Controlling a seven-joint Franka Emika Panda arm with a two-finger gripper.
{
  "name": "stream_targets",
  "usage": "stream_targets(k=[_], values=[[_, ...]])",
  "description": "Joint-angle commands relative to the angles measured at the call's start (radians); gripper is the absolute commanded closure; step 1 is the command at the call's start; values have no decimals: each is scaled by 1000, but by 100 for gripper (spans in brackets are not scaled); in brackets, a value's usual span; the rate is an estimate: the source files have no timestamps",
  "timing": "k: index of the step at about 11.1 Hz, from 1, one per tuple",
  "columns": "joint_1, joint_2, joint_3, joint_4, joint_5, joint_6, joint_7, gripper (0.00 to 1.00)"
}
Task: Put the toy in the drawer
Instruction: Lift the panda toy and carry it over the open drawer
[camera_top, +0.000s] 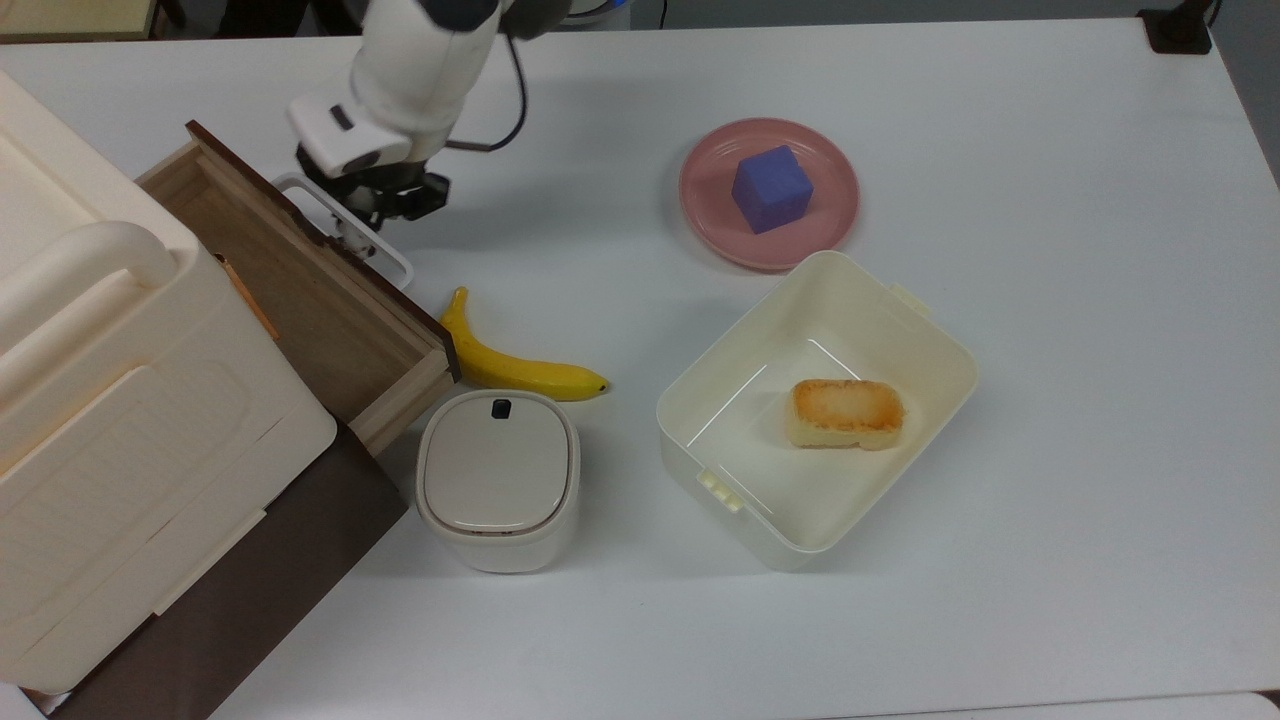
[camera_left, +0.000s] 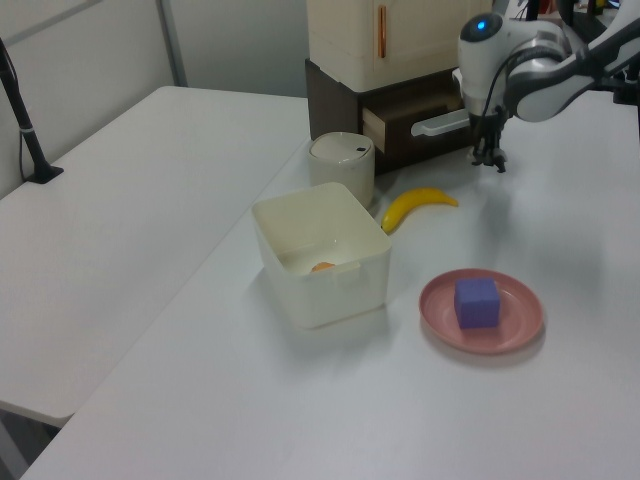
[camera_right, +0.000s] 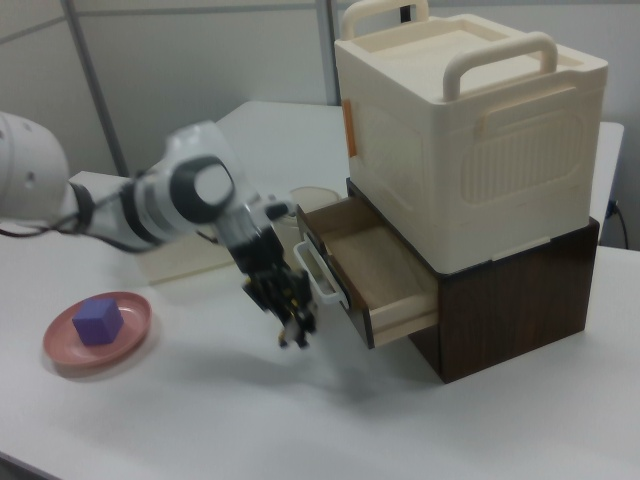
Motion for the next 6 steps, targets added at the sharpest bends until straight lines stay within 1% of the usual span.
stream_targets(k=[1, 2, 4, 5, 6], values=[[44, -37, 45, 161, 153, -174, 6, 100], [49, -39, 52, 219, 182, -220, -17, 100], [49, -39, 56, 336, 279, -295, -26, 100], [37, -40, 55, 370, 310, -297, -19, 100], [28, -37, 44, 384, 310, -285, -11, 100]])
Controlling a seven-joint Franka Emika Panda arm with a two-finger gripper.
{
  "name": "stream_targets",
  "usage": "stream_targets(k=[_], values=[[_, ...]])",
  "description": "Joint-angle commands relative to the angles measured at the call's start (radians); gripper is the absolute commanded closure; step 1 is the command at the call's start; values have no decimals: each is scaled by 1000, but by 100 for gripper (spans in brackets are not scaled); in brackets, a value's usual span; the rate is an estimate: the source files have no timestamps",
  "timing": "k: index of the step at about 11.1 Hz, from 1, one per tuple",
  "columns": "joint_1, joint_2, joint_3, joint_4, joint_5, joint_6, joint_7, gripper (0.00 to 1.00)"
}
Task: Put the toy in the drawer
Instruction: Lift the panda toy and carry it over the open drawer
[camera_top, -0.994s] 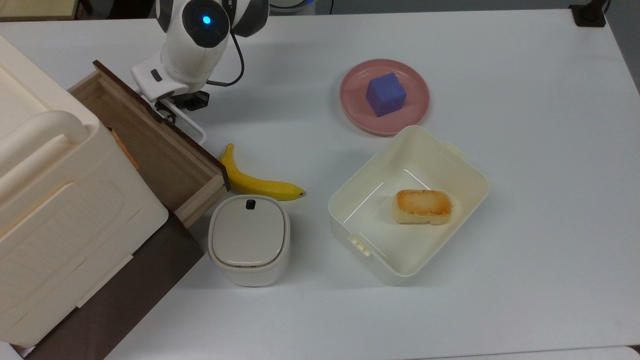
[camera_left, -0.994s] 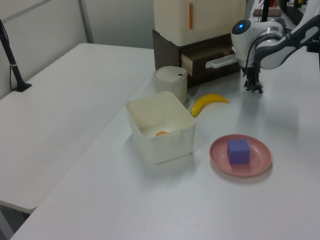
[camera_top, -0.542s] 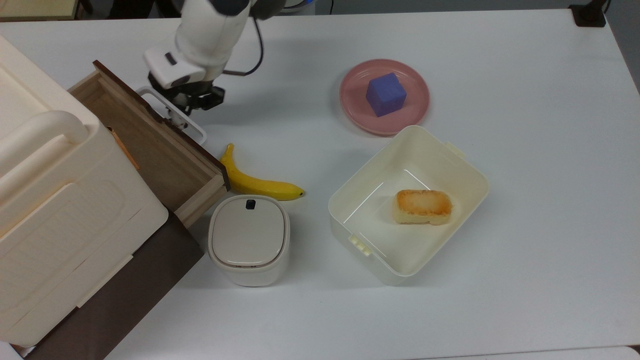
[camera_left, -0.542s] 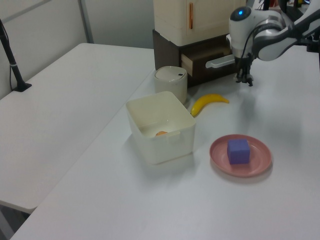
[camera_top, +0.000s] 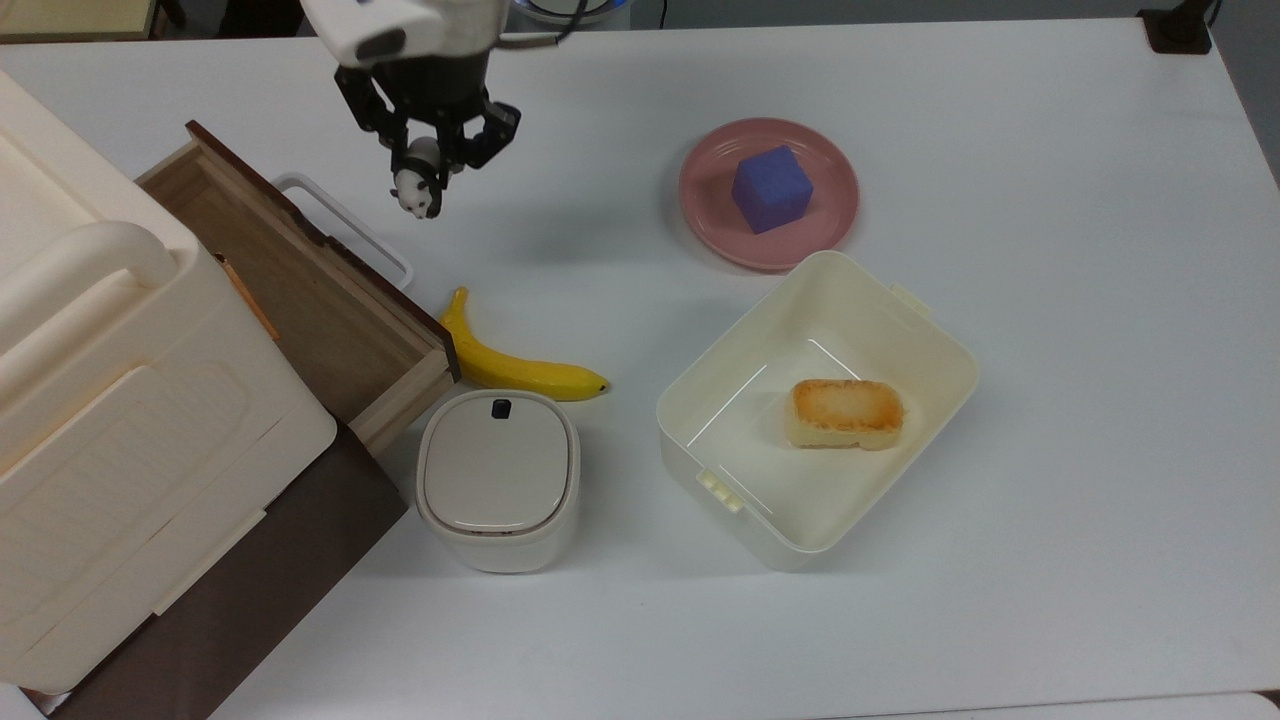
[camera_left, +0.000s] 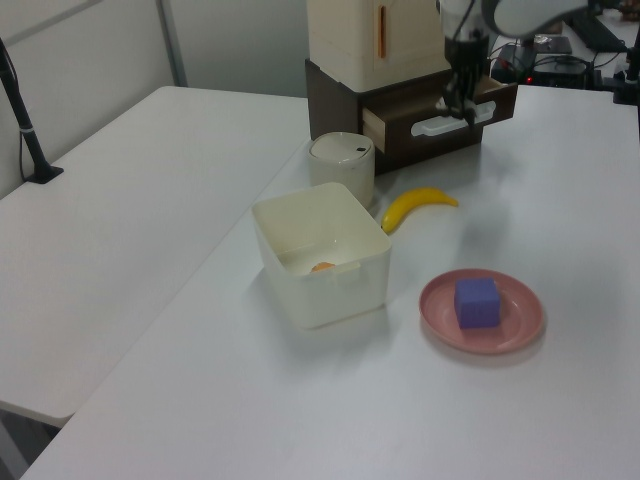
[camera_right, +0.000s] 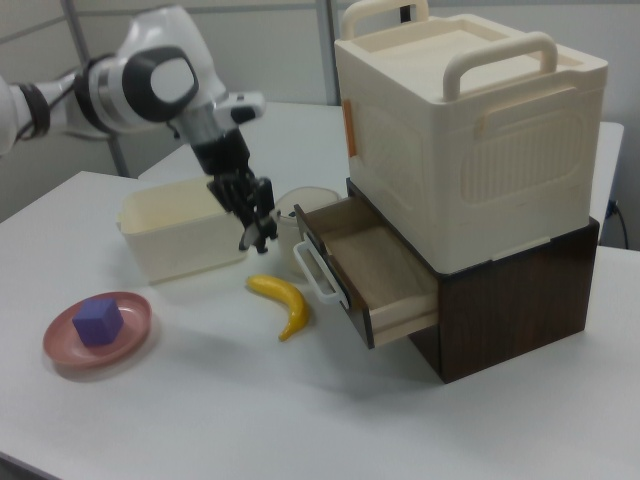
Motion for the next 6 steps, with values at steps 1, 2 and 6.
stream_targets(k=[1, 2, 6], values=[[-41, 10, -17, 84, 42, -14, 2, 100], [-63, 13, -17, 91, 44, 30, 28, 100], [-147, 57, -20, 94, 7, 213, 175, 100]])
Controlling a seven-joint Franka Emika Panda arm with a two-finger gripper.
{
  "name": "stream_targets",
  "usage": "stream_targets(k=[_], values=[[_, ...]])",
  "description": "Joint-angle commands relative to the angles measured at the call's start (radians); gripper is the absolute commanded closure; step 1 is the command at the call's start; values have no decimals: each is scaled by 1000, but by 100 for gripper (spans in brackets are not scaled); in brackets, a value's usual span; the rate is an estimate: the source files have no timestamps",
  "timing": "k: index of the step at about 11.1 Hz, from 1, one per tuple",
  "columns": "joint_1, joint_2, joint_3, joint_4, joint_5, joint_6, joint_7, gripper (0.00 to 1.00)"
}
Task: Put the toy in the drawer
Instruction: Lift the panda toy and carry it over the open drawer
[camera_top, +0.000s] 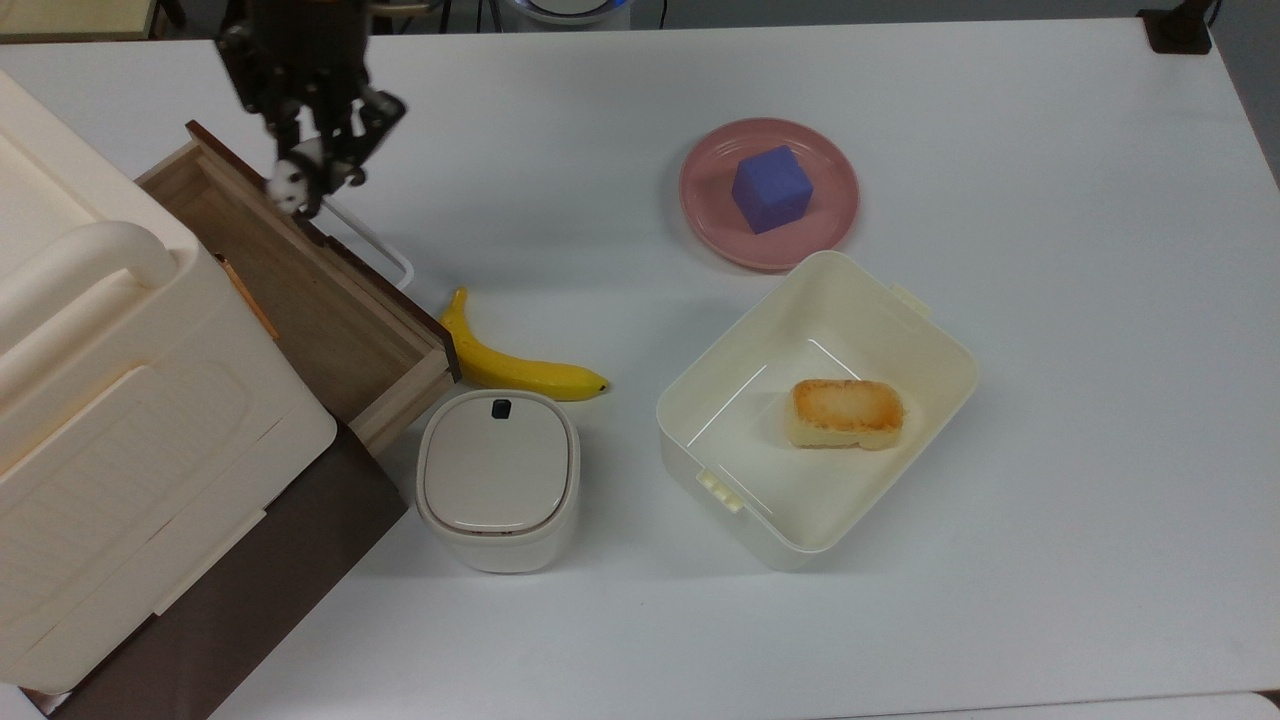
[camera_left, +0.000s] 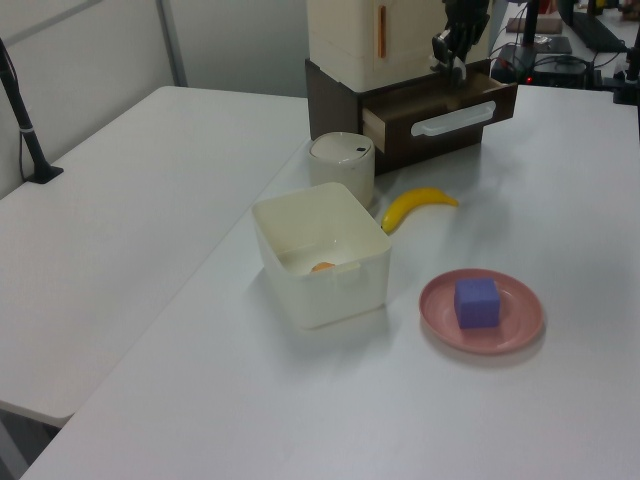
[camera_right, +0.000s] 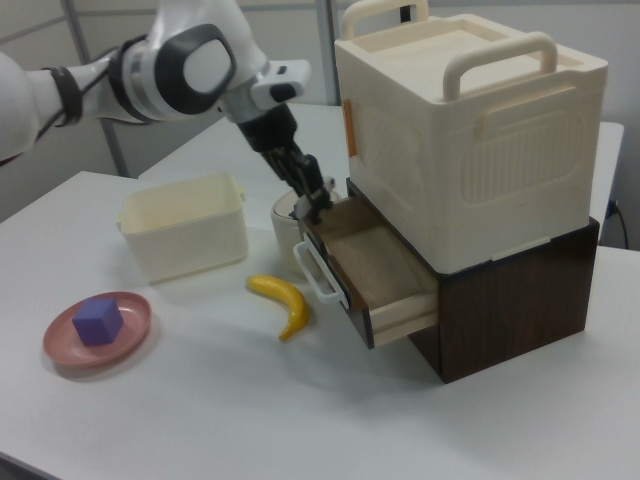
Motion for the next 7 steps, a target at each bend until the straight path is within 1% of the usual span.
stream_targets(k=[1, 2, 3, 4, 5, 7], values=[[-43, 46, -6, 17, -41, 85, 101, 100], [-60, 69, -10, 41, -51, 90, 127, 100], [-62, 89, -12, 61, -49, 88, 130, 100], [-63, 95, -17, 66, -48, 87, 130, 76], [-65, 94, -32, 65, -43, 82, 130, 1], [-59, 92, -32, 65, -48, 76, 130, 0]])
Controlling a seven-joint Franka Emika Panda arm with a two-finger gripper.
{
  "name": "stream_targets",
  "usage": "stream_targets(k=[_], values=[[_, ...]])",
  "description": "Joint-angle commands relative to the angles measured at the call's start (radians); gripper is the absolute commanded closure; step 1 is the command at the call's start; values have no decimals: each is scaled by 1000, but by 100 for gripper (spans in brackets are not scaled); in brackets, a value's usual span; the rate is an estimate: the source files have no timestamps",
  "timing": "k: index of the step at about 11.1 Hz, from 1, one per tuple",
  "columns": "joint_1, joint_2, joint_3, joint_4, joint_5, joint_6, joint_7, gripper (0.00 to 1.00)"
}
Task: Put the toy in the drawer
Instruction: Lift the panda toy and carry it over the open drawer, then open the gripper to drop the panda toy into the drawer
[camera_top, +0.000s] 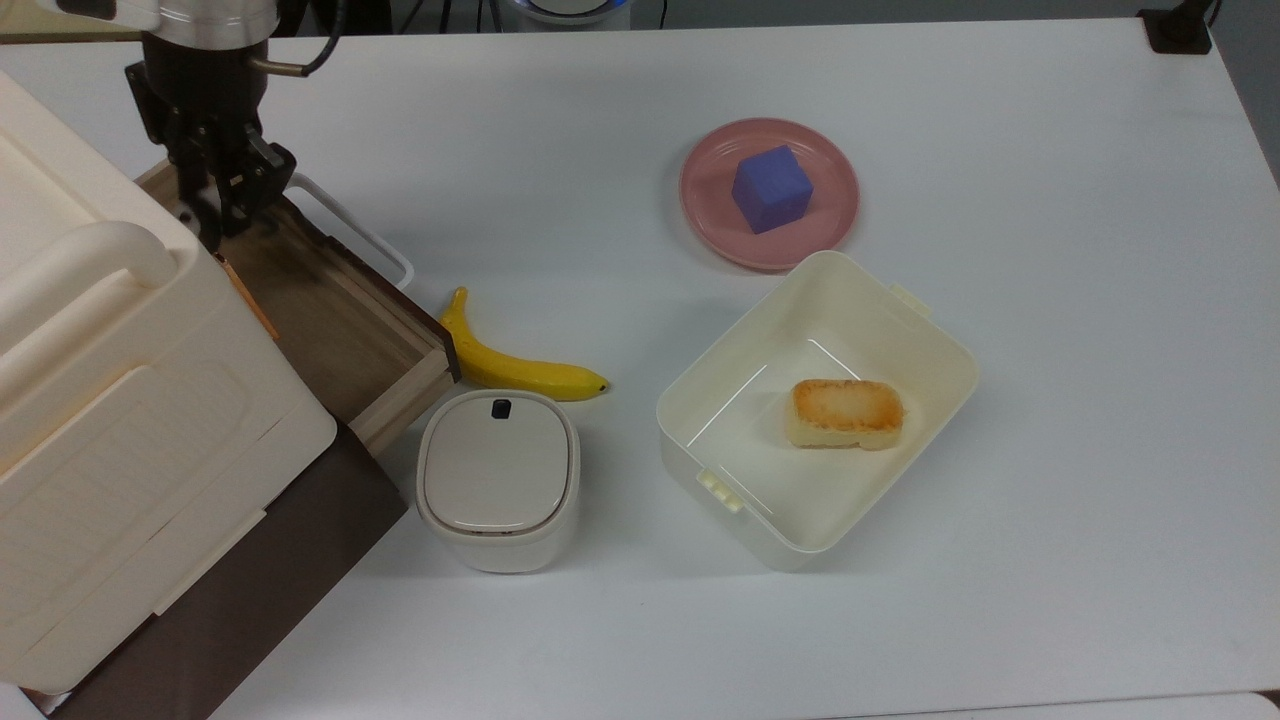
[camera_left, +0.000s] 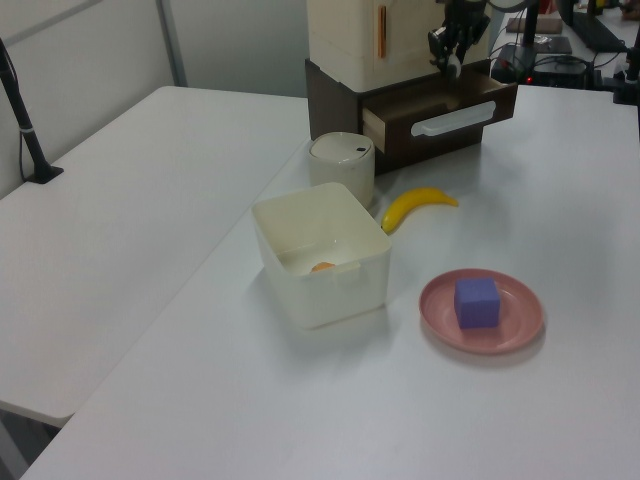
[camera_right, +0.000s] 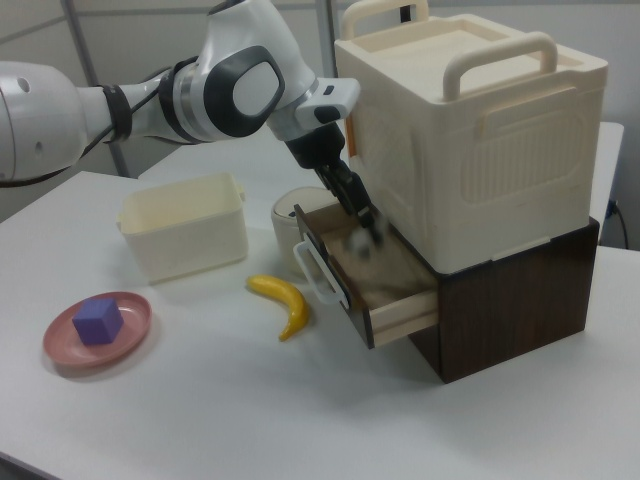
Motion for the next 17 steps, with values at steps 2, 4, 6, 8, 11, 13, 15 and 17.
stream_targets(k=[2, 4, 6, 8, 11, 13, 15, 17], values=[[14, 2, -12, 16, -14, -5, 23, 0], [14, -6, -11, 16, -9, -13, 21, 0], [17, -33, -6, 17, 2, -113, 17, 0], [29, -84, -1, 17, 40, -223, -46, 0], [61, -168, -3, 19, 161, -396, -337, 0], [103, -229, -4, 19, 209, -523, -408, 0], [171, -266, -11, 17, 213, -583, -375, 0], [244, -270, -30, 14, 210, -576, -179, 0]])
